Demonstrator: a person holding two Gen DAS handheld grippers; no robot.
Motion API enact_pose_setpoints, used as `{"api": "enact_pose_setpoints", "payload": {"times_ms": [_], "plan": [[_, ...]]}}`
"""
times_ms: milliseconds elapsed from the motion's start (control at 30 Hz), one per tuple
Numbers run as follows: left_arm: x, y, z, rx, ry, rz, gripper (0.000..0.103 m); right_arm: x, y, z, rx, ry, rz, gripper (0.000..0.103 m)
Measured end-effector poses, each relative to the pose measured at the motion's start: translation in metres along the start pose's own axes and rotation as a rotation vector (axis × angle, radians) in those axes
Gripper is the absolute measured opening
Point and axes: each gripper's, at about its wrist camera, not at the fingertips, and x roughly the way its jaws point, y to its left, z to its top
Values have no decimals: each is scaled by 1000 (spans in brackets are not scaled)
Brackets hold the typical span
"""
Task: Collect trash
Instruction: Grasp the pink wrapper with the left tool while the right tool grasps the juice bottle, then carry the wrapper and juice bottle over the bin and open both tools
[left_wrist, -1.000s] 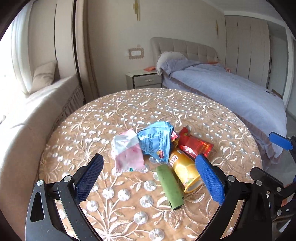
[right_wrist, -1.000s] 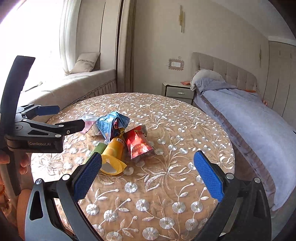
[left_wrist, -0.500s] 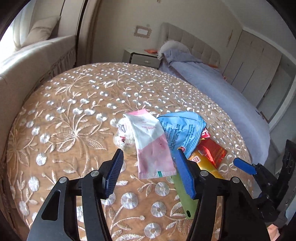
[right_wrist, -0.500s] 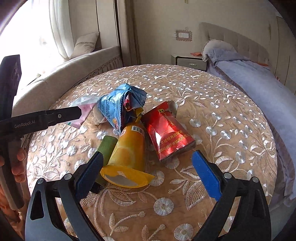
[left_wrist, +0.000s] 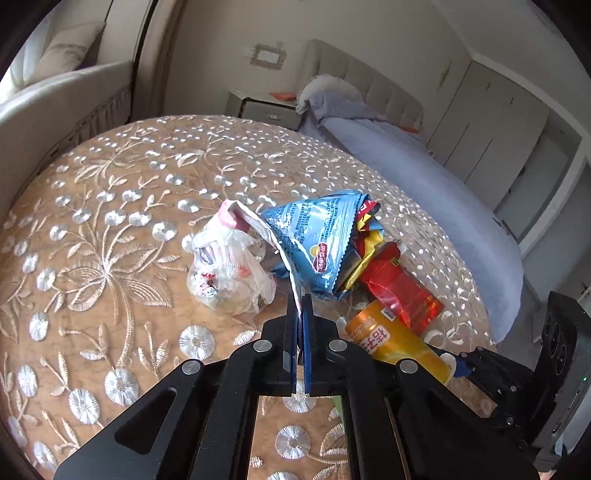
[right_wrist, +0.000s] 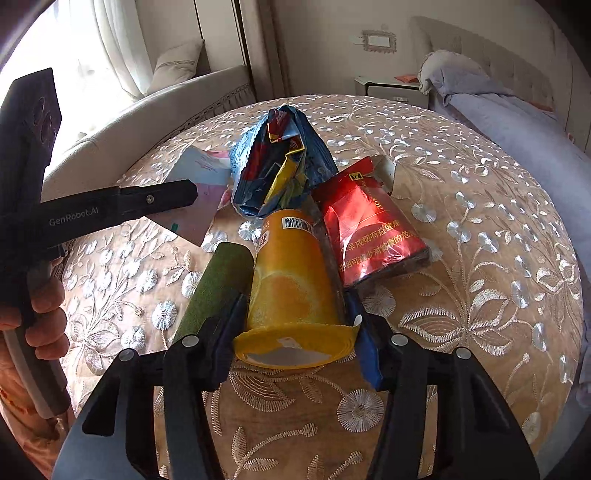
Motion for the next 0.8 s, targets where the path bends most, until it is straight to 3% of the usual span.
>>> {"api": "enact_pose_setpoints", "payload": {"times_ms": [200,333,567,800], "plan": [[-31,-9,-2,57,-97,91,1,-17,-1,-5,4,-50,19,55],[-55,-12,-3,57,-134,91,1,-39,1,-3,15,-111,36,55],[-101,-48,-14,124,-200,49,1,-85,-1,-7,22,-207,24,55],[-122,-101,-38,214,-193,-35,1,-135,-24,-31,59,-272,-46,55]]}}
